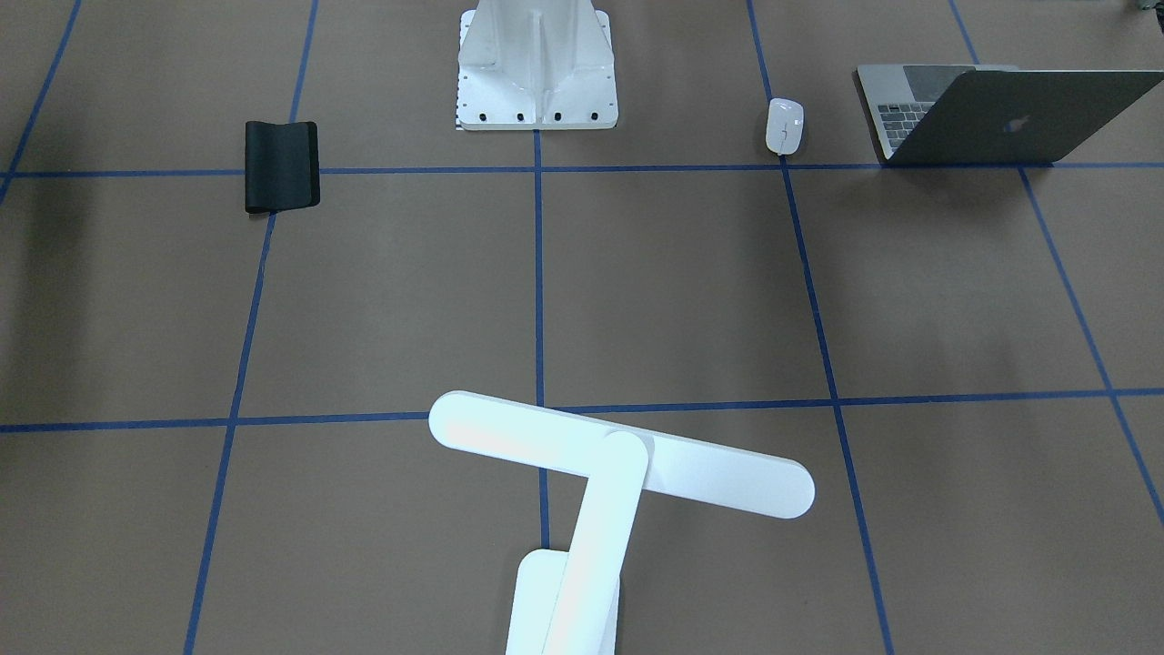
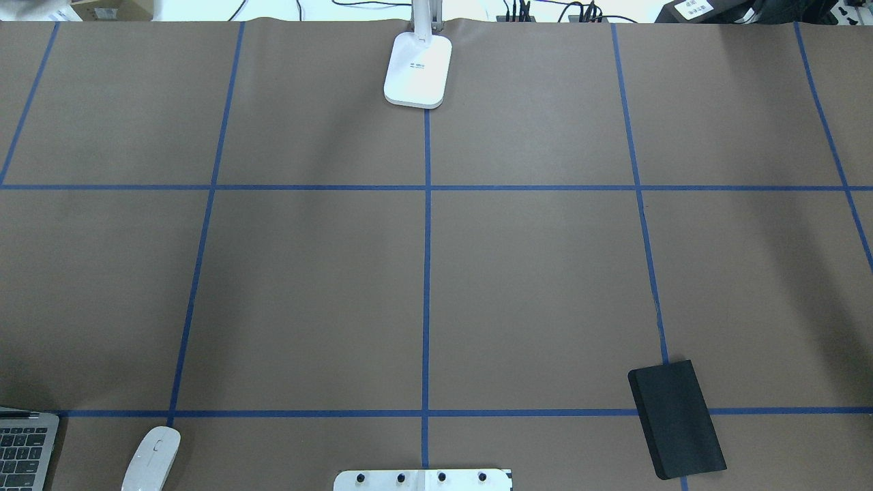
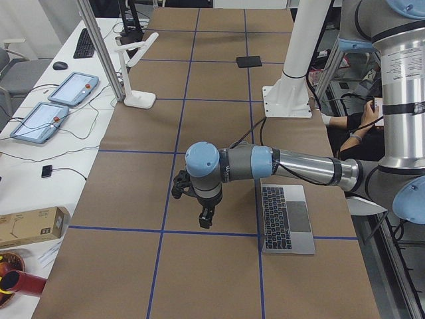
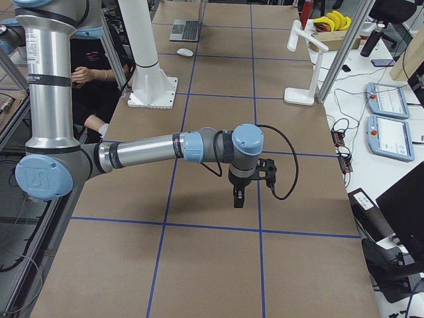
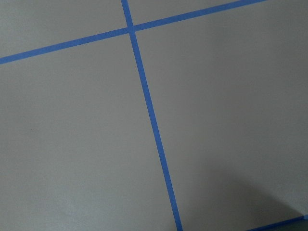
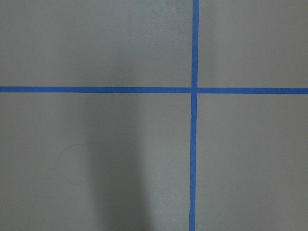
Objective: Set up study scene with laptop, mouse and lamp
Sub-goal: 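Move the left gripper to the closed grey laptop while the right arm enters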
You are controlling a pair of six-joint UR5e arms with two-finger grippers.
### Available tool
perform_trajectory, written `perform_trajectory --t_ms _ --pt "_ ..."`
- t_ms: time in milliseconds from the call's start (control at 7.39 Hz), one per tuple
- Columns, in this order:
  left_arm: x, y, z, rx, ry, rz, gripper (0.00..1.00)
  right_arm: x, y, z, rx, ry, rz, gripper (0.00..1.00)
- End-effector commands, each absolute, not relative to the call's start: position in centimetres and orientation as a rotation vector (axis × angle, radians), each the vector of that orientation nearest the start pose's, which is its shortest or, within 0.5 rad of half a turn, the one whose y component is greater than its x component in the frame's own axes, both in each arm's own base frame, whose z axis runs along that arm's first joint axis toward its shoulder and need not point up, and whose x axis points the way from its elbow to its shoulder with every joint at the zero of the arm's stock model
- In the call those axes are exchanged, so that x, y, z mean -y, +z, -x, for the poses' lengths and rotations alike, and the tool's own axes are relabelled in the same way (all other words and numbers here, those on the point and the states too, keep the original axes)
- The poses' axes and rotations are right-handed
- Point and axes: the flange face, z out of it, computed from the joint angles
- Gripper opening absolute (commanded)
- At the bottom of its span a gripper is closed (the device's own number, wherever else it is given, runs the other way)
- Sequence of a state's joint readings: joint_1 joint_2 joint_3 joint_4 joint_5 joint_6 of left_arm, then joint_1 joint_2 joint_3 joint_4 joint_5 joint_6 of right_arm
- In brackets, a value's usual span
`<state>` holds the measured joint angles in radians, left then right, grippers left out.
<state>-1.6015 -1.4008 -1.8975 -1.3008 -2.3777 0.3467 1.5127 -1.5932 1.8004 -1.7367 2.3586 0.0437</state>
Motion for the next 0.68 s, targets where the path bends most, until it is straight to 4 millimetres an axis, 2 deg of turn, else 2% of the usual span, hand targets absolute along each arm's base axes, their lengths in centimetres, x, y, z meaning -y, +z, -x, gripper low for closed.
perform_trajectory --t_ms 0,135,270,406,541 --pt "40.5 59.9 7.4 -0.814 0.253 -0.047 1.0 48.5 56.8 -1.9 0.754 -0.069 0.0 1.0" --pt "40.5 59.9 7.4 -0.814 0.252 -0.047 1.0 48.7 56.1 -1.4 0.761 -0.078 -0.01 1.0" --pt "40.5 59.7 7.4 -0.815 0.253 -0.051 1.0 49.3 53.9 0.0 0.761 -0.124 -0.043 1.0" --pt "40.4 58.4 7.3 -0.831 0.255 -0.072 1.0 49.7 51.5 1.7 0.761 -0.167 -0.076 1.0" --pt "39.6 57.5 7.0 -0.877 0.249 -0.083 1.0 49.4 48.6 4.9 0.768 -0.24 -0.105 1.0"
